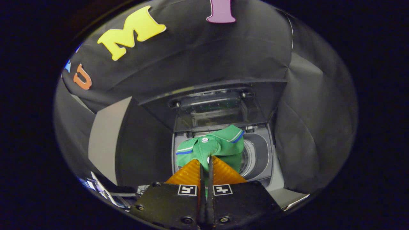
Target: Put the clothes into the washing machine and then close the washing machine lid.
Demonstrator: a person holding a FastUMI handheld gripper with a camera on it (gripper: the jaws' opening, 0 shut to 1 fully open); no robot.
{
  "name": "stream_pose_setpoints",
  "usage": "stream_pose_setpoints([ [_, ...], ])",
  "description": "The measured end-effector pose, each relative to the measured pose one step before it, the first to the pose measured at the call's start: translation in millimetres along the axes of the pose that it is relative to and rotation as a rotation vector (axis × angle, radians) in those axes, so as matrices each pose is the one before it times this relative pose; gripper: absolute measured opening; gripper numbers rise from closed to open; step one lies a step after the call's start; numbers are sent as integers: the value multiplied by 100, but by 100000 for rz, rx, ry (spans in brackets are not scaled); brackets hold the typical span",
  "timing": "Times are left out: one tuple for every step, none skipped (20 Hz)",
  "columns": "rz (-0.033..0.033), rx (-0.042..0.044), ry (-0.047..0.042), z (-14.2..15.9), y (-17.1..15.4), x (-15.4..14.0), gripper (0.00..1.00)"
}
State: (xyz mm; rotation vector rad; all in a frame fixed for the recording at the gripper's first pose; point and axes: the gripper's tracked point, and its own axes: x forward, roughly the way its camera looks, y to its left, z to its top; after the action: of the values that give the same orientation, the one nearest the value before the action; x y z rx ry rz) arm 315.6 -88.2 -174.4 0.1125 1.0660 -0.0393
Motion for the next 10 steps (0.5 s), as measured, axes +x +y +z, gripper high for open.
stream_pose_setpoints([
  [237,-339,269,-297,2,838,5],
  [79,-128,198,-181,-96,809,5],
  [22,47,140,-331,-208,740,5],
  [-659,-328,57,-257,-186,739,5],
  [-801,-1102,57,-232,-63,17,5],
  [-1036,-629,-101,-331,-233,670,5],
  [-632,-27,-118,-404,-104,1153,5],
  [-1243,209,-150,-202,-222,910,5],
  [-685,451,-762,-227,-148,685,5],
  [-591,671,-795,-158,43,752,5],
])
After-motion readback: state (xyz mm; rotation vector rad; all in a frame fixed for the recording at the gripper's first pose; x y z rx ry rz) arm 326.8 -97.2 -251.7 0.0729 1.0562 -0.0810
